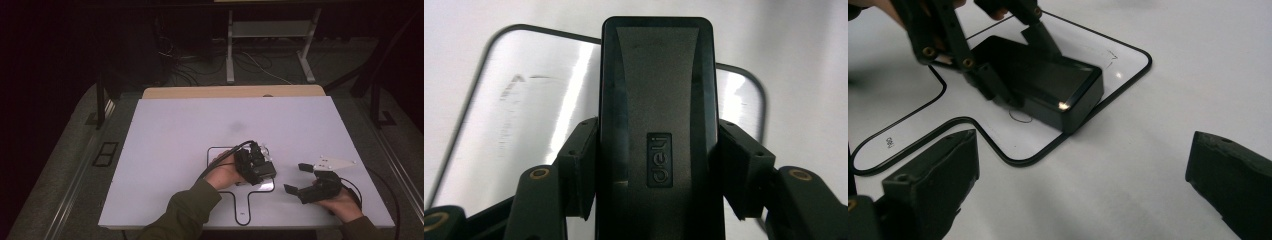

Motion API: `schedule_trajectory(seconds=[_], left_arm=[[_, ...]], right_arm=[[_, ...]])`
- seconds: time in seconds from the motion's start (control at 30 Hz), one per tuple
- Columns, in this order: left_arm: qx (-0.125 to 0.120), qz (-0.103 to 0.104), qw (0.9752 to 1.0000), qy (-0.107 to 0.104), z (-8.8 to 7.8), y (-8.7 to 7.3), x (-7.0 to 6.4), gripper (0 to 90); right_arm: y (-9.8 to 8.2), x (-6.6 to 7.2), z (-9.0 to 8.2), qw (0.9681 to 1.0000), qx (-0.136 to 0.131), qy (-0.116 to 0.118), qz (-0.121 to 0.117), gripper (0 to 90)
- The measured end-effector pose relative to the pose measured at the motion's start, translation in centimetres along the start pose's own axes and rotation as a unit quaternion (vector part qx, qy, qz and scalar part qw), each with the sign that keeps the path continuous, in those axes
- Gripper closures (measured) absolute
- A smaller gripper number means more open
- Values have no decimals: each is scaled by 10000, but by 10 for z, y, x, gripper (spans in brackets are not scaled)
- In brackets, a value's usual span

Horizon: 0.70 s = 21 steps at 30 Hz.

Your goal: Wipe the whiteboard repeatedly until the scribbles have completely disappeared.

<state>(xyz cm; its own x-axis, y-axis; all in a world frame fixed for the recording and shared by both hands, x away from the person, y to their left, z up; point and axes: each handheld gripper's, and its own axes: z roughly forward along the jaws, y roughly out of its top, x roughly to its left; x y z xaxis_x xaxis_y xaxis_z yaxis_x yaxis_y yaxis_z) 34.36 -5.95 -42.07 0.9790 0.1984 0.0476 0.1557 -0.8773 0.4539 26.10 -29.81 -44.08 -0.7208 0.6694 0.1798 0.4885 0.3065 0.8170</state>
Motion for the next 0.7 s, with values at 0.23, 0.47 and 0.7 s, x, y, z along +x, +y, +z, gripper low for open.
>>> schedule_trajectory(seconds=[0.23, 0.47, 0.7], left_arm=[[68, -20, 9999, -149, -2, -3, -8, 395], [97, -75, 9999, -33, -4, -5, -7, 395], [166, 37, 9997, -146, -4, -3, -9, 395]], right_arm=[[0, 0, 0, 10000, -9, 5, -1, 0], [0, 0, 0, 10000, -8, -9, -10, 0], [0, -1, 0, 10000, -21, -18, 7, 0]])
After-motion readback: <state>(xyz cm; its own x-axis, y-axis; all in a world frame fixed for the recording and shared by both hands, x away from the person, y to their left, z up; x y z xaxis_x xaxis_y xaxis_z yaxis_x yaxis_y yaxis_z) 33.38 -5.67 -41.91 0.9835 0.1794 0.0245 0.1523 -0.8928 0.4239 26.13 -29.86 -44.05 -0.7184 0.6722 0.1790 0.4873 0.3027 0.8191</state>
